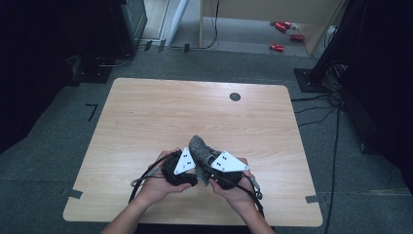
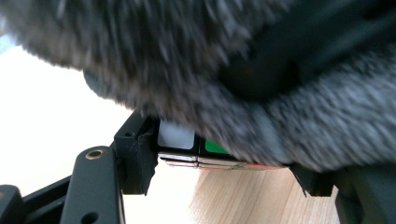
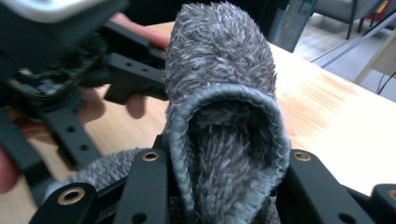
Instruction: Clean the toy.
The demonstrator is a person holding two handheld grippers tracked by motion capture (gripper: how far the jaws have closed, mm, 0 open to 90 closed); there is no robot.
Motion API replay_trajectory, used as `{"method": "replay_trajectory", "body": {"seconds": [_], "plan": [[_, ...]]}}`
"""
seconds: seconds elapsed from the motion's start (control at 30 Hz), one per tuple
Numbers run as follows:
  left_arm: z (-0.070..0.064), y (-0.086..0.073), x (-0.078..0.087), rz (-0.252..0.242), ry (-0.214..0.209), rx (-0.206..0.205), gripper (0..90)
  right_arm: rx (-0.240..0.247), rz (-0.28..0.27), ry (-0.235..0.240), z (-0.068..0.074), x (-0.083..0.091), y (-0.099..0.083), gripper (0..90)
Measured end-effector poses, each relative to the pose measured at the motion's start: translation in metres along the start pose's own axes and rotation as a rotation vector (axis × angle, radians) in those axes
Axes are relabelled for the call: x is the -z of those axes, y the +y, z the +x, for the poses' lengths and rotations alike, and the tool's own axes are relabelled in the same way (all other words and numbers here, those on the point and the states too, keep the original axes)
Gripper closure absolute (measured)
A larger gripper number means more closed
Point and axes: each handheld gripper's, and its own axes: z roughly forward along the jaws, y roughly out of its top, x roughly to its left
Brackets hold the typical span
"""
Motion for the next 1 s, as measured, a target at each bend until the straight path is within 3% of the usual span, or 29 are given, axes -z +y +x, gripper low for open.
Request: {"method": "replay_trajectory", "body": {"seconds": [0.13, 0.23, 0.37, 0.47, 0.63, 0.8, 1.0], "plan": [[0.0, 0.0, 0.0, -0.002, -0.008, 0.001, 35.0, -0.021, -0.011, -0.034, -0.011, 0.003, -0.002, 66.3], [0.002, -0.002, 0.001, -0.015, -0.009, 0.01, 35.0, -0.047, -0.01, -0.085, -0.023, 0.008, -0.004, 66.3], [0.01, -0.003, 0.008, -0.102, -0.038, 0.053, 35.0, -0.12, -0.045, -0.129, -0.038, 0.02, -0.004, 65.8], [0.015, -0.005, 0.014, -0.165, -0.074, 0.075, 34.9, -0.154, -0.098, -0.119, -0.042, 0.027, -0.002, 65.4], [0.014, -0.008, 0.018, -0.254, -0.092, 0.077, 35.0, -0.191, -0.204, -0.043, -0.035, 0.031, 0.004, 64.7], [0.014, -0.009, 0.025, -0.332, -0.099, 0.091, 35.1, -0.257, -0.23, -0.006, -0.036, 0.028, 0.001, 64.7], [0.02, -0.009, 0.031, -0.372, -0.105, 0.113, 35.1, -0.285, -0.18, -0.047, -0.042, 0.023, -0.007, 64.8]]}}
